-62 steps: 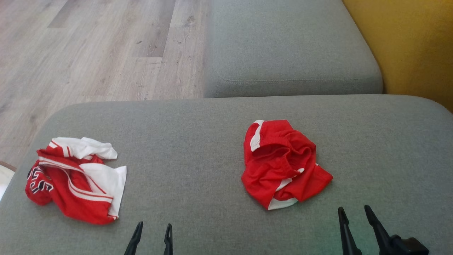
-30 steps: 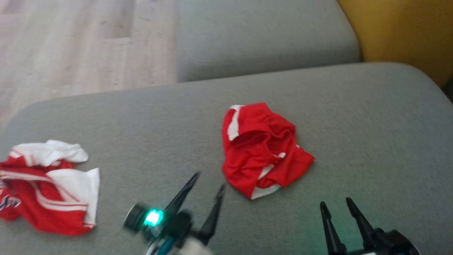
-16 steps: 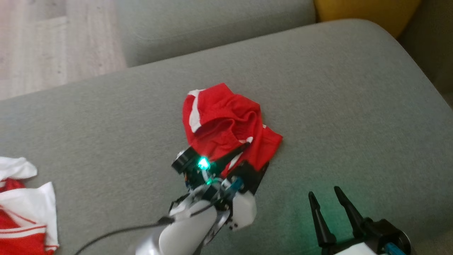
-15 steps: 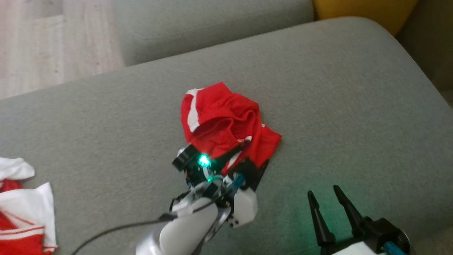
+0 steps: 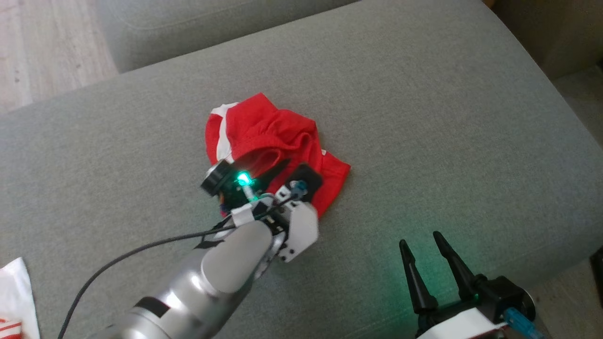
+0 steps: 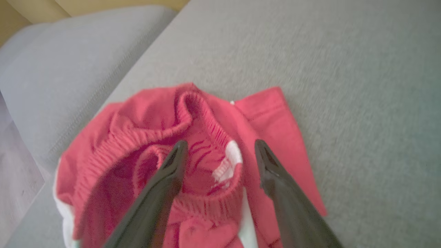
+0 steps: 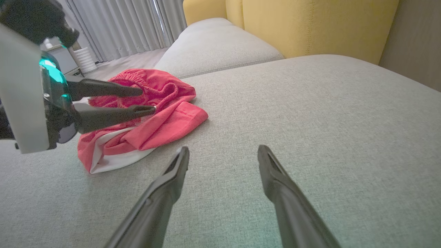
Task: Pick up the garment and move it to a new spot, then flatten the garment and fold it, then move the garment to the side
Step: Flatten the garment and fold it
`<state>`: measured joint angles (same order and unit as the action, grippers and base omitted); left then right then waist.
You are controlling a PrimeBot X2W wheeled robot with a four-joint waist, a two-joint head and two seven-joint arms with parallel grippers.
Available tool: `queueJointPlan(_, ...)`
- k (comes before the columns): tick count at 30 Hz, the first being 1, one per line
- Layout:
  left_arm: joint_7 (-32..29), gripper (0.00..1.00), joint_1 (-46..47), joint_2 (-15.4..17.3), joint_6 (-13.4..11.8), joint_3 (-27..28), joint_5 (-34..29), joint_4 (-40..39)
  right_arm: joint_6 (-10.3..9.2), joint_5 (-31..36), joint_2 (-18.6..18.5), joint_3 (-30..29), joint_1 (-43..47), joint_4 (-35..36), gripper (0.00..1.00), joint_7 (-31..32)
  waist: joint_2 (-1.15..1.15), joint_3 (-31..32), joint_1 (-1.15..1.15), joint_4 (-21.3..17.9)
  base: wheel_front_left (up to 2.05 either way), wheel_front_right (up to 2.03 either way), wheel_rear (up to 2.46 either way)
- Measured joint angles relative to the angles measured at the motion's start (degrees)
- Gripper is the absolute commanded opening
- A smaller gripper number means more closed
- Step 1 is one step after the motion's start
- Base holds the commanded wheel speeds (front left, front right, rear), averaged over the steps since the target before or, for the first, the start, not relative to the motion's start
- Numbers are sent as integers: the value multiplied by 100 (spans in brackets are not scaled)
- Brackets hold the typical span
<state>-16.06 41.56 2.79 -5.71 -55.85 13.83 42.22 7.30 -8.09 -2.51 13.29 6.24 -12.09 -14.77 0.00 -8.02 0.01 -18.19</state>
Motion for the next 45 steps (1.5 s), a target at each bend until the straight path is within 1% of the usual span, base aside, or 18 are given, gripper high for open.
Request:
queueJointPlan(4, 1, 99, 12, 1, 109, -74, 197, 458, 0, -7, 0, 0, -3, 0, 100, 0, 0, -65, 0, -46, 0, 0, 0)
queueJointPlan(5, 18, 80, 21, 1, 121, -123, 233, 533, 0, -8, 0, -2, -4, 0, 100, 0, 0, -69, 0, -45, 0, 0, 0)
queueJointPlan(6, 56, 58, 31, 0, 125, -158, 257, 586, 0, -8, 0, -5, -4, 0, 100, 0, 0, -69, 0, -41, 0, 0, 0)
queueJointPlan(7, 56, 26, 31, 0, 125, -158, 257, 586, 0, -8, 0, -5, -4, 0, 100, 0, 0, -69, 0, -41, 0, 0, 0)
queueJointPlan(8, 59, 0, 38, 0, 151, -176, 297, 616, 0, -8, 0, -9, -4, 0, 100, 0, 0, -64, 0, -35, 0, 0, 0)
queueJointPlan(12, 279, 0, 46, 0, 179, -266, 487, 667, 0, -8, 0, -11, -3, -2, 100, 0, 0, -3, 0, -3, 0, 0, 0)
queueJointPlan(15, 572, 0, 46, 0, 219, -311, 738, 528, 0, -9, 0, -2, -3, -24, 100, 0, 0, 89, -1, 10, 0, 0, 0)
queueJointPlan(21, 1170, 0, 190, -2, 274, -247, 1567, -31, 0, -42, -1, 58, 32, -102, 100, 0, 0, 388, -1, 7, 0, 0, 0)
queueJointPlan(26, 1629, 0, 748, -25, 276, 64, 2180, -313, 0, -52, -1, 26, 154, -102, 100, 0, 0, 717, -1, 40, 0, 0, 0)
queueJointPlan(30, 1959, 0, 1345, -90, 279, 444, 2576, -376, 0, -103, -1, -13, 356, -99, 100, 0, 0, 897, -2, 198, 0, 0, 0)
queueJointPlan(34, 2016, 0, 1578, -114, 494, 777, 2997, -335, 0, -208, -1, -59, 381, -76, 100, 0, 0, 997, -2, 429, 0, 0, 0)
queueJointPlan(36, 2018, 0, 1439, -73, 586, 793, 3125, -269, 0, -213, -1, -76, 381, -48, 100, 0, 0, 1024, -2, 560, 0, 0, 0)
queueJointPlan(38, 2104, 0, 1066, 2, 736, 786, 3231, -266, 0, -263, -1, -83, 383, -30, 100, 0, 0, 1035, -2, 684, 0, 0, 0)
queueJointPlan(39, 2187, 0, 771, 41, 822, 762, 3287, -279, 0, -269, -1, -94, 385, -19, 100, 0, 0, 1034, -2, 747, 0, 0, 0)
queueJointPlan(41, 2396, 0, 56, 93, 892, 645, 3341, -278, 0, -269, -1, -115, 388, 7, 100, 0, 0, 1014, -1, 869, 0, 0, 0)
queueJointPlan(45, 2764, 0, -1401, 167, 1074, 212, 3355, -162, 0, -256, -1, -118, 387, 22, 100, 0, 0, 904, -1, 1075, 0, 0, 0)
